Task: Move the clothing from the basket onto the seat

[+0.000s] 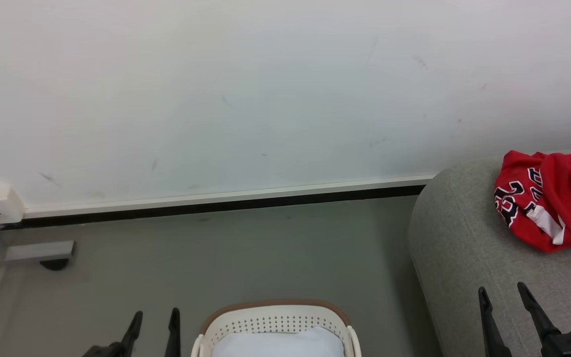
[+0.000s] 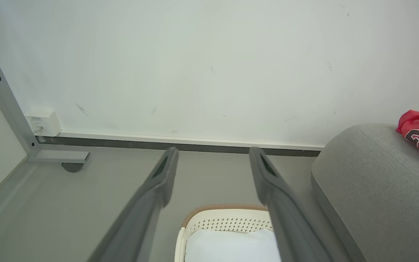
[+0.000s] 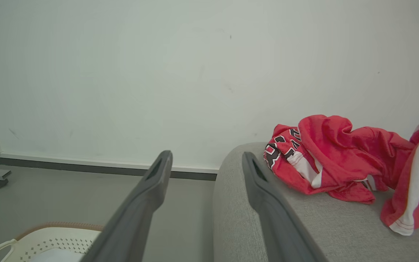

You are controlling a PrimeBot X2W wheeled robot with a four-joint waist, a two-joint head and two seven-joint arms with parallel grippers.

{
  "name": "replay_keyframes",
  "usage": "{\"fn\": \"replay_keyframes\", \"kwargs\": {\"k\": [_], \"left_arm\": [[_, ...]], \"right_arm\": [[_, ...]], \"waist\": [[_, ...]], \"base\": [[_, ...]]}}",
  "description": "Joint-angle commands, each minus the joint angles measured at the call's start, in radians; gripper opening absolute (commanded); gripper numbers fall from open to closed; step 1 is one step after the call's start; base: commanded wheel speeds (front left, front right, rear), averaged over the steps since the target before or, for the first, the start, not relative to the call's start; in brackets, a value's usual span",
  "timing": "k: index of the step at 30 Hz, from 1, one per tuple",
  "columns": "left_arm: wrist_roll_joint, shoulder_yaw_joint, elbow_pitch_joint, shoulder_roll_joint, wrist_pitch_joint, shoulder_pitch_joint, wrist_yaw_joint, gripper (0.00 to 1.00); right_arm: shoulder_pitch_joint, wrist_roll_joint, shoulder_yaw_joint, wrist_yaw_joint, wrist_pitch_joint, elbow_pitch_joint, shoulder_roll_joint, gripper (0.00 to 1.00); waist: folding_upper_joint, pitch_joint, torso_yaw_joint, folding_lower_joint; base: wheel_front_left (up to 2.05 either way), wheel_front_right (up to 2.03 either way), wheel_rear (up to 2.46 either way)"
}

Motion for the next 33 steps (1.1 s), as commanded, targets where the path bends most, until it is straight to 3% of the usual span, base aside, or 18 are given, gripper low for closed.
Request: {"fn": "replay_keyframes", "kwargs": {"k": [1, 14, 15, 20, 33], "left_arm": [[0.018, 0.011, 0.005, -0.004, -0.001, 0.014, -0.006, 1.00], [0.048, 0.058, 0.023, -0.037, -0.001, 0.004, -0.044, 1.00], [0.044, 0.058, 0.022, -0.038, 0.000, 0.002, -0.044, 0.00], [0.036, 0.056, 0.062, -0.046, 0.005, 0.017, -0.045, 0.00], [-0.200, 0.096, 0.047, -0.053, 0.071, -0.010, -0.070, 0.00]], "right_arm": [[-0.008, 0.006, 0.005, -0.002, 0.001, 0.008, 0.000, 1.00], [-0.025, 0.009, 0.041, -0.002, 0.001, 0.037, 0.000, 1.00], [-0.018, 0.007, 0.041, 0.000, 0.000, 0.034, 0.001, 0.00], [0.007, 0.016, 0.038, 0.000, 0.005, 0.073, 0.008, 0.00], [-0.012, 0.286, 0.016, 0.000, 0.071, 0.055, 0.006, 0.00]], "waist": [[0.0000, -0.002, 0.001, 0.0001], [0.0000, -0.007, 0.009, 0.0001], [0.0000, -0.007, 0.009, 0.0001], [0.0000, -0.007, 0.009, 0.0001], [0.0000, -0.001, 0.016, 0.0001]], "base": [[0.00, 0.00, 0.00], [0.00, 0.00, 0.00], [0.00, 0.00, 0.00], [0.00, 0.00, 0.00], [0.00, 0.00, 0.00]]}}
